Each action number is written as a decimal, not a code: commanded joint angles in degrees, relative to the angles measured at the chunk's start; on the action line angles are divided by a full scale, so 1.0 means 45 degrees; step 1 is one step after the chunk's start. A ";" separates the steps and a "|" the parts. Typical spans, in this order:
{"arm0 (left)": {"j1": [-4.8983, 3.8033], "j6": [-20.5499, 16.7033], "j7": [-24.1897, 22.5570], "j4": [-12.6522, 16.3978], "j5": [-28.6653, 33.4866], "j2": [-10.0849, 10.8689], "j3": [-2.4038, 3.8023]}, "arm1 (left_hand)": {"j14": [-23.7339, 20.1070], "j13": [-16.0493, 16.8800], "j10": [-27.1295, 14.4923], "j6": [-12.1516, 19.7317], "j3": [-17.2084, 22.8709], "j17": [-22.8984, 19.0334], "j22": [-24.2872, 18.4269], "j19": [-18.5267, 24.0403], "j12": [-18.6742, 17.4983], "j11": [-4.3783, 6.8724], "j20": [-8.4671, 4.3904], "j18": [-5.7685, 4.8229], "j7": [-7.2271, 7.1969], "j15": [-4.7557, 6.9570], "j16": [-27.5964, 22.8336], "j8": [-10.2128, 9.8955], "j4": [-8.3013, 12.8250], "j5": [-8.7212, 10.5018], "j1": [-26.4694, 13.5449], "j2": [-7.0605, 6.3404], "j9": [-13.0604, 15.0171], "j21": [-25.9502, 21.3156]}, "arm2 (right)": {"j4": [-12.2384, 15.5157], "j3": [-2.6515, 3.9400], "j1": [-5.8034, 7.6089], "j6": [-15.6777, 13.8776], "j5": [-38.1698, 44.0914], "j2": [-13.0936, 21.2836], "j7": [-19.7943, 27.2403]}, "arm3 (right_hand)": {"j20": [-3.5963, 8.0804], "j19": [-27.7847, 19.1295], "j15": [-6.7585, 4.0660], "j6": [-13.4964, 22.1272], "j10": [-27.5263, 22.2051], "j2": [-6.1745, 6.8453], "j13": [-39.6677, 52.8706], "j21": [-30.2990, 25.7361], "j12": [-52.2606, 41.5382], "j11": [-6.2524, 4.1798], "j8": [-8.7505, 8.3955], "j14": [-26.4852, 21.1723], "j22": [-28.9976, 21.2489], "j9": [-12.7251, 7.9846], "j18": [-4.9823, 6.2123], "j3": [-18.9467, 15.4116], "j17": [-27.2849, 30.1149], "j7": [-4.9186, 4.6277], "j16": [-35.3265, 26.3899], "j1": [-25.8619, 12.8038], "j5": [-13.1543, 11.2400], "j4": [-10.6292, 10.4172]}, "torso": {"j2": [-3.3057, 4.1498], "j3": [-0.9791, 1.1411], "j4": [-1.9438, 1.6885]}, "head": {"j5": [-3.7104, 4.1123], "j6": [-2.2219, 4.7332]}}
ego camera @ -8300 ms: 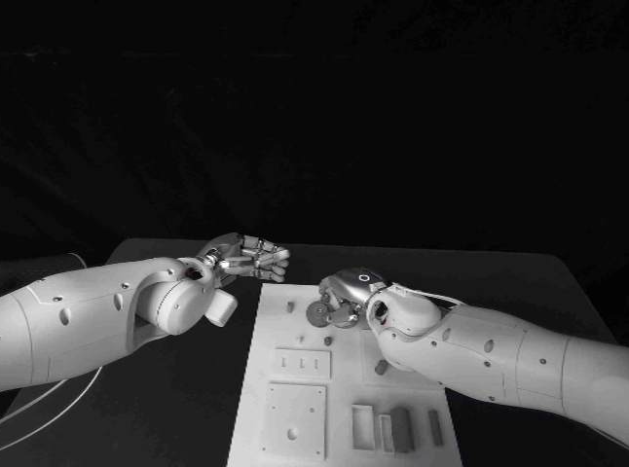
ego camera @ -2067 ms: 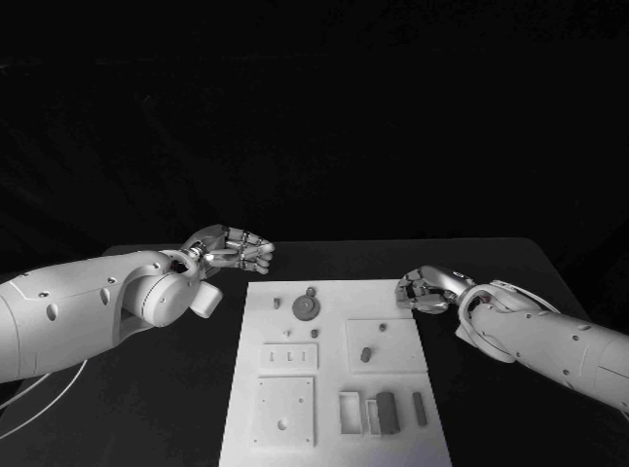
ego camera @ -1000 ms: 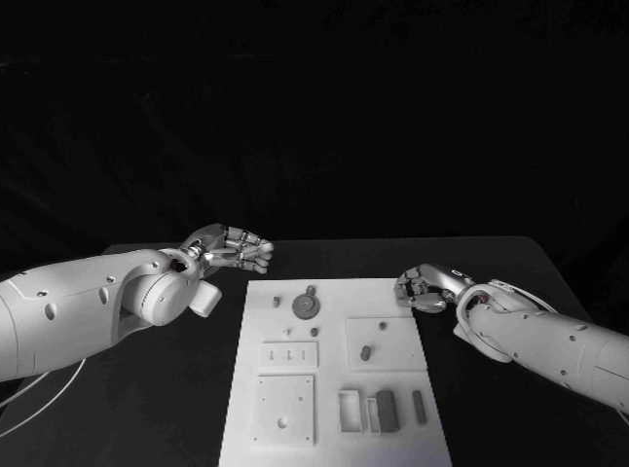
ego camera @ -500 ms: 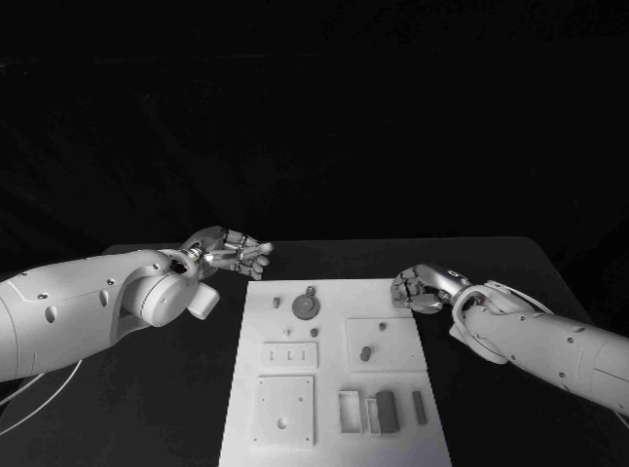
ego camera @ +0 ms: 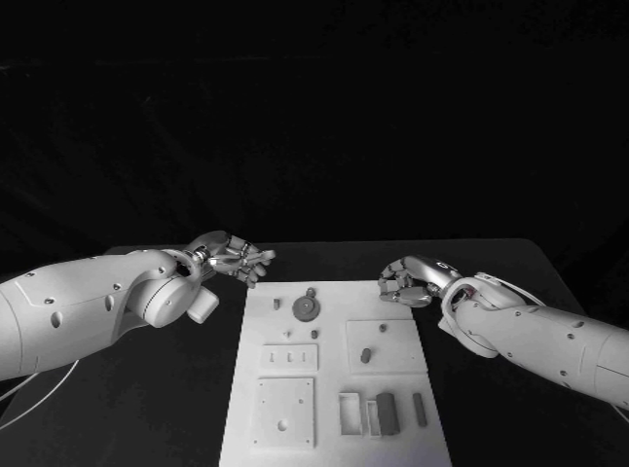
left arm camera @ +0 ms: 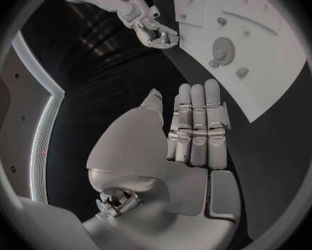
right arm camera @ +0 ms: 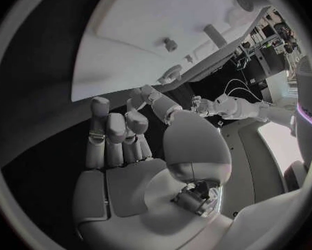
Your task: Assemble the parts on the task board
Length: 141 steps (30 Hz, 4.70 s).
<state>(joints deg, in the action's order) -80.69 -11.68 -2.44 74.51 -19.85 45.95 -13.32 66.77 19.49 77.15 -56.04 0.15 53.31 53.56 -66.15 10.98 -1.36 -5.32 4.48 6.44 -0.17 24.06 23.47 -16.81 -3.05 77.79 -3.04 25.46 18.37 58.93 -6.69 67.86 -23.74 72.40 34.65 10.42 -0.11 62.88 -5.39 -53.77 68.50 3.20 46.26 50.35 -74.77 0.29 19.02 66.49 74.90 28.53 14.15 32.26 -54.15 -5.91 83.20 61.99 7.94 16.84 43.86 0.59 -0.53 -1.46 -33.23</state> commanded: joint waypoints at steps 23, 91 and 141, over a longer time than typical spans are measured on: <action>-0.0070 0.0058 0.2724 -0.0162 -0.3131 -0.1453 -0.0018 | -0.0434 0.4332 -0.1031 -0.0708 0.0088 0.1324 0.3056 -0.0122 0.3130 0.0450 -0.0679 0.0051 -0.0271 0.0648 0.3431 -0.0783 0.0001 -0.0004 -0.0796 -0.0721 0.1328 0.1702 | 0.2608 0.0054 0.0646 0.1517 0.2247 -0.0856 -0.2989 | 0.0053 0.0167 -0.0107 -0.0278 0.0038 0.0141 0.0006 0.0016 0.0091 -0.0098 0.0004 0.0061 0.0188 0.0084 0.0190 0.0046 0.0051 -0.0083 0.0024 -0.0277 -0.0038 -0.0101 | -0.0463 -0.0142 0.0105 | -0.0238 0.0089; -0.0050 0.1666 0.4552 0.0174 -0.4082 -0.2263 -0.0064 | -0.1376 0.3957 -0.1678 -0.0510 0.1165 0.0114 0.3540 0.0359 0.2965 0.0205 -0.0379 0.0156 -0.0055 0.0359 0.4048 -0.1617 0.0045 -0.0132 -0.2582 -0.0897 0.1447 0.0928 | 0.3356 0.0082 0.0646 0.1535 0.2827 -0.1773 -0.3798 | 0.0096 0.0277 -0.0141 -0.0336 0.0100 0.0180 0.0007 0.0004 0.0124 -0.0136 -0.0021 0.0163 0.0170 0.0159 0.0190 0.0142 0.0091 -0.0048 0.0012 -0.0445 -0.0016 -0.0127 | -0.0495 -0.0157 0.0106 | -0.0363 -0.0127; -0.0050 0.1505 0.4704 0.0130 -0.3932 -0.2302 -0.0063 | -0.1568 0.3258 -0.1884 -0.0252 0.1644 -0.0588 0.4033 0.0199 0.2518 -0.0026 -0.0371 -0.0016 0.0169 0.0332 0.4602 -0.2151 0.0096 -0.1459 0.2159 -0.0004 0.1331 0.0372 | 0.3477 0.0104 0.0644 0.1481 0.3143 -0.1814 -0.4078 | 0.0118 0.0312 -0.0157 -0.0395 0.0133 0.0194 0.0007 -0.0005 0.0141 -0.0163 -0.0015 0.0210 0.0166 0.0202 0.0190 0.0202 0.0114 -0.0020 0.0000 -0.0475 0.0018 -0.0122 | -0.0487 -0.0144 0.0113 | -0.0365 -0.0043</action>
<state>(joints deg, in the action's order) -80.95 -4.62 19.06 74.96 -38.69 35.75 -13.59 60.26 34.21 69.09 -57.51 7.34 50.75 71.66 -65.53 22.49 -1.43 -7.14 3.20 7.24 1.32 44.61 13.92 -16.41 -9.49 87.31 -2.85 31.41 20.37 74.40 -6.31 70.68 -16.88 85.80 26.62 -8.40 0.28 64.09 -5.69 -55.28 69.04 4.24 46.22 50.34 -74.33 -0.20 19.29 67.28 74.90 29.49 14.20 32.90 -53.72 -5.98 83.20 60.34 7.78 16.20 41.63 -0.07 -0.05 -3.10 -33.35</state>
